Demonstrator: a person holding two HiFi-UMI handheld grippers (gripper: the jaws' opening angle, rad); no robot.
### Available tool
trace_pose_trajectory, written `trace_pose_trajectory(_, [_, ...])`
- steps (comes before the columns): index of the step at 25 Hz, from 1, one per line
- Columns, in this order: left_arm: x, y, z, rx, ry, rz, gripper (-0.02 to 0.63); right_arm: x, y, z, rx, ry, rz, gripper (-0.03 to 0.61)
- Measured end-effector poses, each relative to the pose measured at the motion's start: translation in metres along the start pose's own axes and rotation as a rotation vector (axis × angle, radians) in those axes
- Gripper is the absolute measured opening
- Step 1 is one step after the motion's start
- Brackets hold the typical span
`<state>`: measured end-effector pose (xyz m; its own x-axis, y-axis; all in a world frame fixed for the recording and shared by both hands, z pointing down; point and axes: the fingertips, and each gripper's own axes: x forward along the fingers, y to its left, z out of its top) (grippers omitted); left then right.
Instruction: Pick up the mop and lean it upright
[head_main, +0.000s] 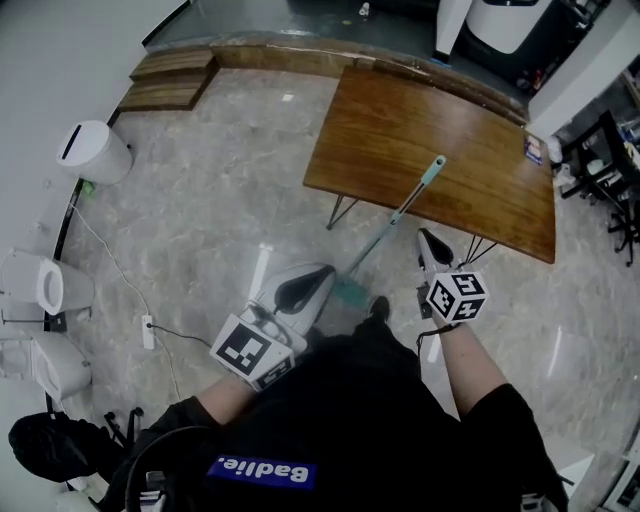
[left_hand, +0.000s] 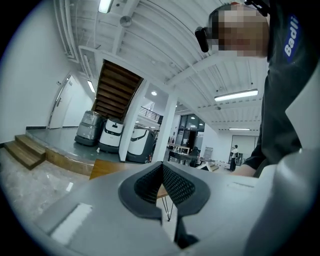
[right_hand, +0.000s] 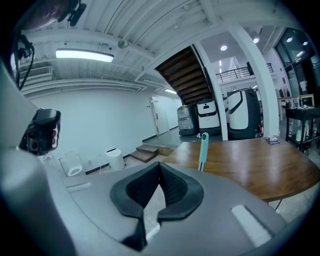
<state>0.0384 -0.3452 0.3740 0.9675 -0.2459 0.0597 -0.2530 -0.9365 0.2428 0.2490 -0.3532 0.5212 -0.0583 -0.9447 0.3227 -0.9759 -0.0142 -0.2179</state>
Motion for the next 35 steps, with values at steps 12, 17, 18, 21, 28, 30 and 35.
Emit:
trace_pose_trajectory(12, [0.001,-0.043,-0.023,-0.041,0.031,-0.106,0.017,-0.085,0.046,0.004,0.027,-0.051,0.012,0.005])
trace_pose_trajectory(17, [0.010,-0.074,-0.024,-0.003,0.042,-0.081,0.017,-0.119,0.050,-0.002,0.027,-0.080,0.054,0.005])
trace_pose_trajectory(18, [0.013,-0.081,-0.025,0.005,0.046,-0.071,0.017,-0.126,0.051,-0.002,0.010,-0.082,0.064,0.005])
trace_pose_trajectory(21, [0.021,-0.110,-0.035,0.014,0.060,-0.049,0.017,-0.153,0.055,-0.009,-0.026,-0.073,0.098,0.005])
trace_pose_trajectory(28, [0.044,-0.177,-0.058,0.021,0.109,-0.005,0.017,-0.223,0.047,-0.018,0.085,-0.067,0.211,0.005])
trace_pose_trajectory(30, [0.046,-0.190,-0.062,0.024,0.121,0.006,0.017,-0.237,0.045,-0.022,0.113,-0.065,0.229,0.005])
trace_pose_trajectory(35, [0.042,-0.216,-0.069,0.038,0.141,-0.020,0.017,-0.261,0.046,-0.038,0.155,0.001,0.216,0.005])
